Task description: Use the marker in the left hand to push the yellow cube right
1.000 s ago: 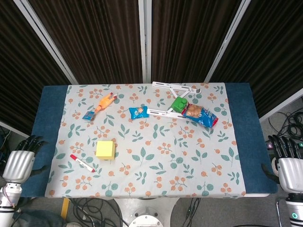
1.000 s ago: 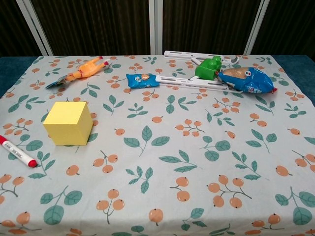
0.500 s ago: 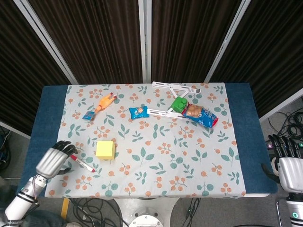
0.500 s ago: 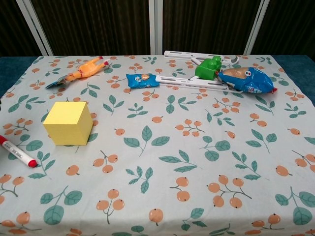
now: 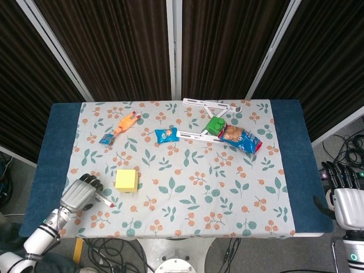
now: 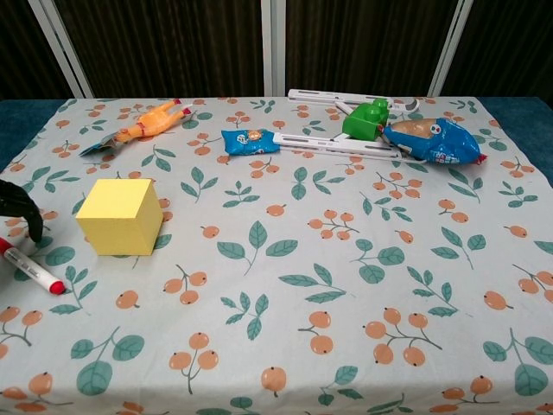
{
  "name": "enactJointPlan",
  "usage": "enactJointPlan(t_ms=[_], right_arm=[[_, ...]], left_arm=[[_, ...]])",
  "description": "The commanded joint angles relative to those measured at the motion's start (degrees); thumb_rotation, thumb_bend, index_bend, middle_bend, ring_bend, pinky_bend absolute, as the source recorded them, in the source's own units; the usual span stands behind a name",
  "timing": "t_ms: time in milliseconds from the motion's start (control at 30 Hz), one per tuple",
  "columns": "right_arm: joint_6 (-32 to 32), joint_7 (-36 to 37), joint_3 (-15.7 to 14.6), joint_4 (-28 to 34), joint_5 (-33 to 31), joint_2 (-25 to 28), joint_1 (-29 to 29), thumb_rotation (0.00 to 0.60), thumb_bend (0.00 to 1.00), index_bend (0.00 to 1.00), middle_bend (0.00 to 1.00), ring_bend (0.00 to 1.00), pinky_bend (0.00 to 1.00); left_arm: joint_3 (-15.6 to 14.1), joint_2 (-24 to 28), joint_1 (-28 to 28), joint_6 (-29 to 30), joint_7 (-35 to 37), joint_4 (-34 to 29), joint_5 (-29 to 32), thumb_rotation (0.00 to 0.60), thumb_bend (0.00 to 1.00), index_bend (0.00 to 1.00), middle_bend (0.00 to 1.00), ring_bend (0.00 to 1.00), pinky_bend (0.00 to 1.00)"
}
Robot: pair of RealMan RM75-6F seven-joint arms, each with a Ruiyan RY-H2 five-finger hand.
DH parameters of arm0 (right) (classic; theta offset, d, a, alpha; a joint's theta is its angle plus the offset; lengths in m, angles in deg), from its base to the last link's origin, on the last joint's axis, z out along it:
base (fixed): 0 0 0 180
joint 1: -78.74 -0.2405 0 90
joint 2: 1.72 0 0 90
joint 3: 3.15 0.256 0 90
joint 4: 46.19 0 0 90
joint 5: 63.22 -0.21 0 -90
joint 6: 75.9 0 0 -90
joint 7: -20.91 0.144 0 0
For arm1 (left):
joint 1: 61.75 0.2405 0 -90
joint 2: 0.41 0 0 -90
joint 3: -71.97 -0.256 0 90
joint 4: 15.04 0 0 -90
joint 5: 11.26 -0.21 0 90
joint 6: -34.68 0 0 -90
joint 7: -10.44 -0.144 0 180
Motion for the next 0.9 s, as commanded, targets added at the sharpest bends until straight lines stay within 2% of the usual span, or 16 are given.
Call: enactJointPlan(t_ms=[33, 233, 600, 900], right_arm=[[0.02, 0.1, 0.0, -0.07, 0.04, -0.07, -0.03, 0.6, 0.18, 0.0, 0.07, 0.0, 0.0], [-0.19, 0.56, 0.01, -0.37, -0.15, -0.14, 0.18, 0.6, 0.18, 0.0, 0.07, 0.0, 0.0], [-0.03, 1.24, 0.07, -0.94, -0.26, -0.41, 0.13, 0.6, 0.18, 0.0, 0.07, 0.0, 0.0], [0.0, 1.5, 0.1, -1.13, -0.55, -0.43, 0.26, 0.6, 0.18, 0.0, 0.07, 0.0, 0.0]], left_arm=[[0.09, -1.35, -0.61, -0.5, -0.63, 1.06, 0.5, 0.6, 0.25, 0.47, 0.45, 0.25, 0.23], [0.18, -3.1, -1.35, -1.58, -1.47, 2.78, 1.68, 0.6, 0.26, 0.51, 0.53, 0.31, 0.23], [-0.01, -4.82, -1.04, -0.76, -1.48, 4.94, 3.31, 0.6, 0.28, 0.56, 0.6, 0.38, 0.23], [-0.07, -5.88, -1.62, -0.85, -1.06, 6.3, 3.75, 0.6, 0.31, 0.57, 0.61, 0.38, 0.23]])
